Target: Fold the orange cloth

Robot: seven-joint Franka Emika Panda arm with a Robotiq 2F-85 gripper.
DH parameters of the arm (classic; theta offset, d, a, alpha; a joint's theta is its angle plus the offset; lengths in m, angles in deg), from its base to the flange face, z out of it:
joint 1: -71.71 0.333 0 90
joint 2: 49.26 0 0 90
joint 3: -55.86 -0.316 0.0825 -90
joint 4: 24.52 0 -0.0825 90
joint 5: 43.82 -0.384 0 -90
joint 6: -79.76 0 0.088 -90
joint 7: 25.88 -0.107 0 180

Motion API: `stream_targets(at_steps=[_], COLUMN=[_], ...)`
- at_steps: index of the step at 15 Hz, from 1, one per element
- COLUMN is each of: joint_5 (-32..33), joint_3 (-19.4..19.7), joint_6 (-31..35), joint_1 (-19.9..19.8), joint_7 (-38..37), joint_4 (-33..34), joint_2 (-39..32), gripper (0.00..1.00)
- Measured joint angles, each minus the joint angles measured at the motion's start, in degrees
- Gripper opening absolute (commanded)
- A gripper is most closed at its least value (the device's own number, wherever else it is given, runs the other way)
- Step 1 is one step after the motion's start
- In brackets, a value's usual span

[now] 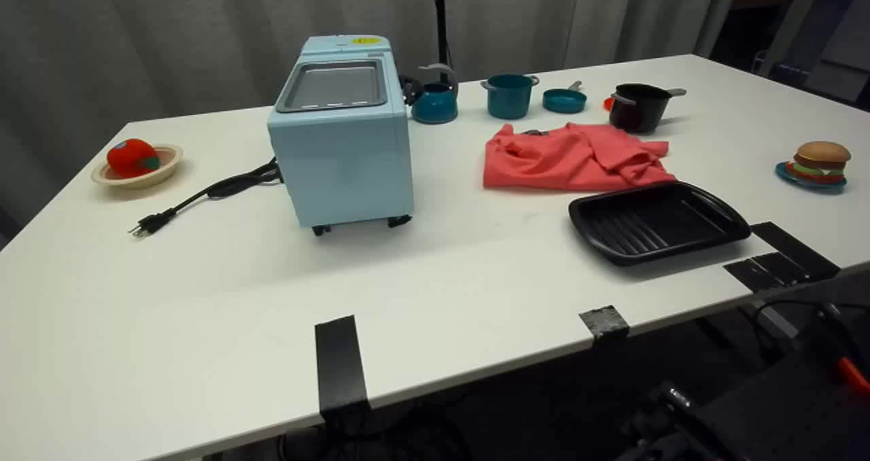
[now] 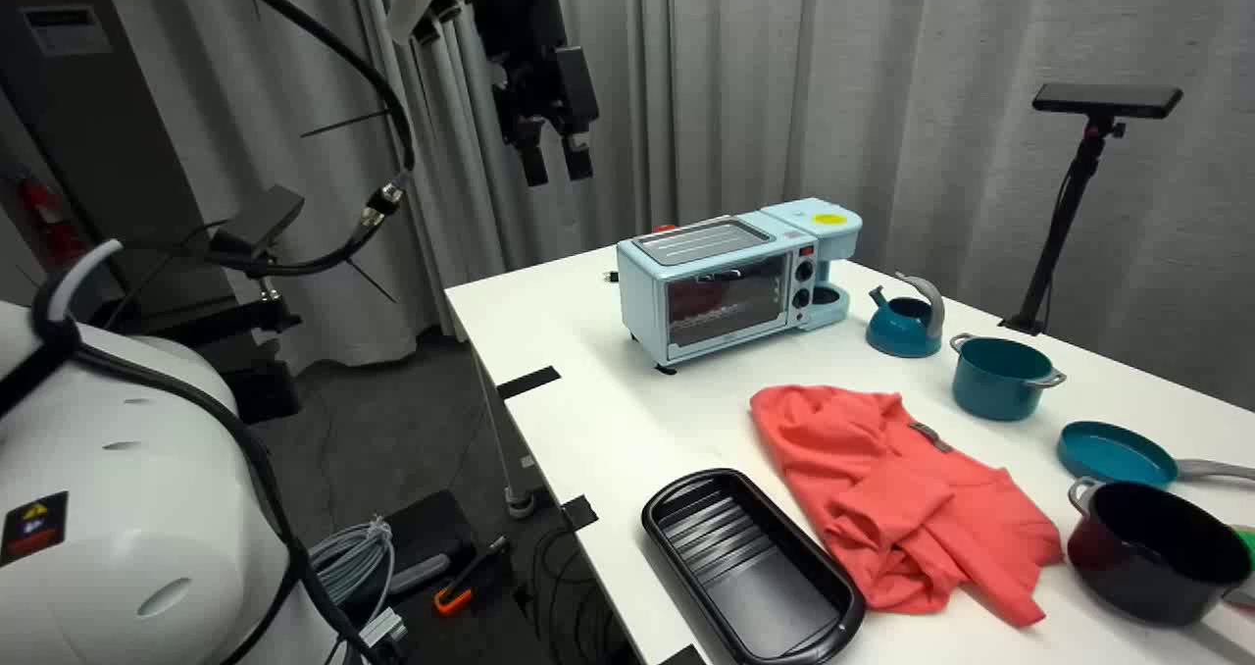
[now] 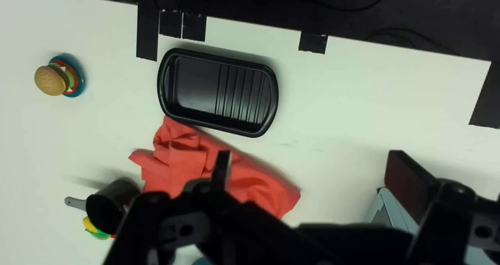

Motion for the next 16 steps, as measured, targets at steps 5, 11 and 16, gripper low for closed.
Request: stream_targets(at_steps=[5,11,16], joint_5=[0.0,0.1,2.4], joint_3=[0.0,0.3,4.2], joint_6=[0.0,0.1,5.2], joint_1=[0.0,0.0,0.0], joint_7=[0.0,0.0,2.1], joint_4=[0.0,0.0,1.1], joint_2=[0.0,-0.3,-5.5], gripper=[1.00,1.00,1.00])
